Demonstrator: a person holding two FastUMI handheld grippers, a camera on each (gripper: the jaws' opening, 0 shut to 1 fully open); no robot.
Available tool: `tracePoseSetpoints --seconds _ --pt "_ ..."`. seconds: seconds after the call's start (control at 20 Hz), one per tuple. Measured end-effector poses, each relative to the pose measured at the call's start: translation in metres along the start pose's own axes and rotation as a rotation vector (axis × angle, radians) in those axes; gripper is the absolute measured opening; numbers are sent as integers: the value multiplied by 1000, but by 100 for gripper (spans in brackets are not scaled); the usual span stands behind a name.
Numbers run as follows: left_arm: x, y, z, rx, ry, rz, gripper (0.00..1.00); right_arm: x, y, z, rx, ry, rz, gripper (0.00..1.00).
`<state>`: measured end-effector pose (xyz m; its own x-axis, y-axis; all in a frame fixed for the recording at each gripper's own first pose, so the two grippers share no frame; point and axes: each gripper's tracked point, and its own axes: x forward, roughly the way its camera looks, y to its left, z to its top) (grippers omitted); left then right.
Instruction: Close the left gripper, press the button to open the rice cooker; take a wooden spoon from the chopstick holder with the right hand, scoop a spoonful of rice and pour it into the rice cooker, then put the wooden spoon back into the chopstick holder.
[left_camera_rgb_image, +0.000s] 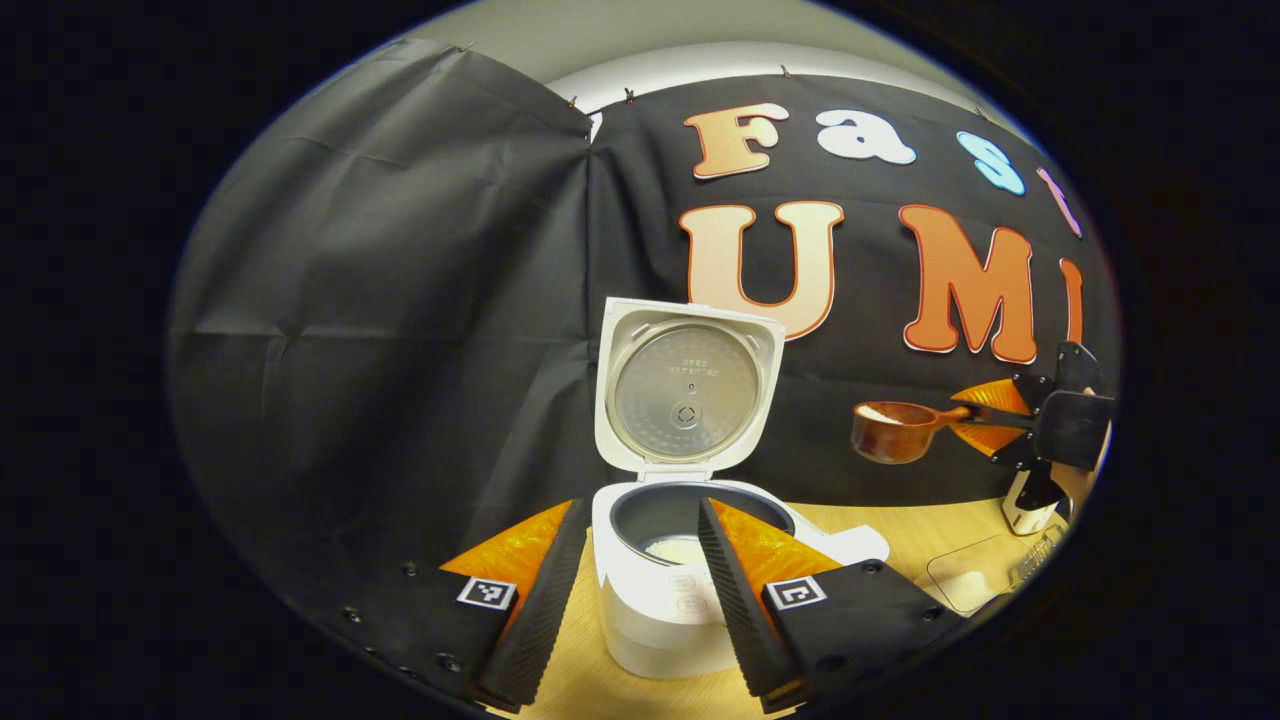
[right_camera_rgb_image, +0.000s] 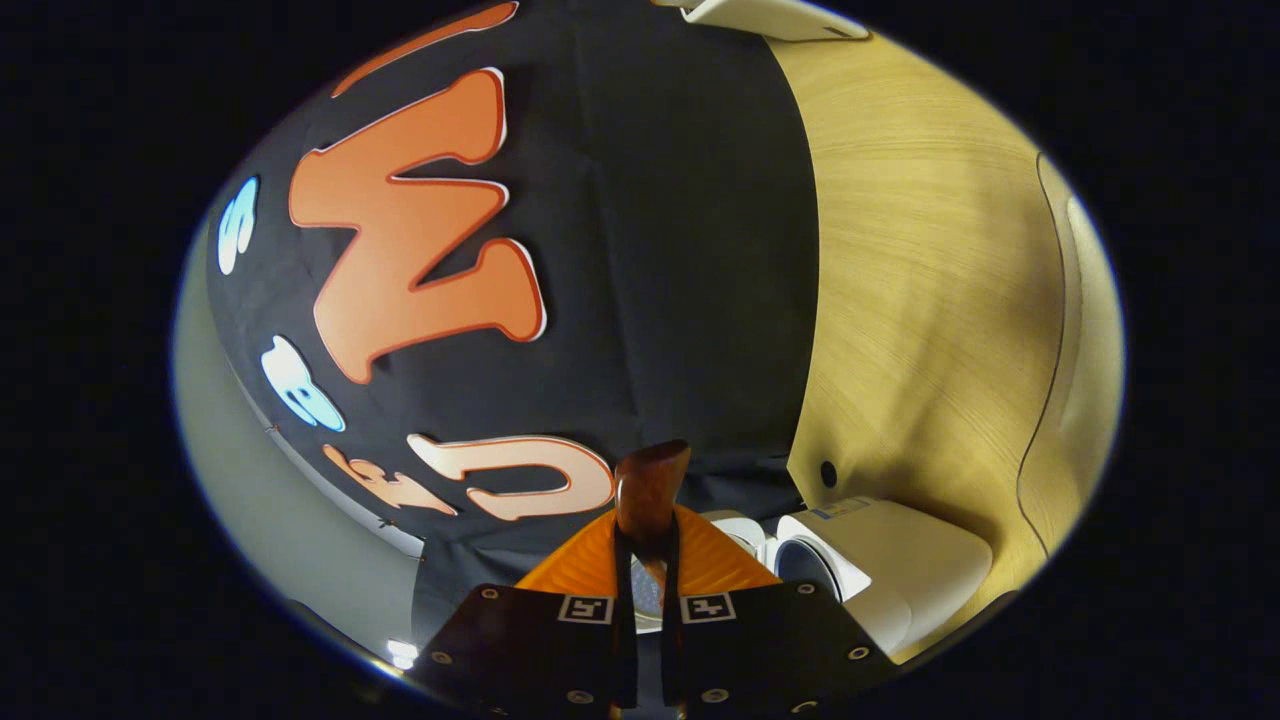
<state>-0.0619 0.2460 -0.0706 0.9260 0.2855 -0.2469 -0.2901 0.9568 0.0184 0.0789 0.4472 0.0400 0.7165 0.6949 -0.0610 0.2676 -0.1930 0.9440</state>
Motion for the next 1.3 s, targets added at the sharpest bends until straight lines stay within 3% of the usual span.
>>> tracePoseSetpoints --seconds 0.35,0.55,1.0,1.3 --pt "17 13 -17 -2 42 18 76 60 -16 -48 -185 22 -39 10" --pt "26 11 -22 6 61 20 76 83 -19 -77 -415 53 -42 10" --pt "36 8 -34 1 85 7 76 94 8 -139 -931 162 127 9" --pt "36 7 -35 10 91 2 76 93 14 -155 -1232 140 238 9"
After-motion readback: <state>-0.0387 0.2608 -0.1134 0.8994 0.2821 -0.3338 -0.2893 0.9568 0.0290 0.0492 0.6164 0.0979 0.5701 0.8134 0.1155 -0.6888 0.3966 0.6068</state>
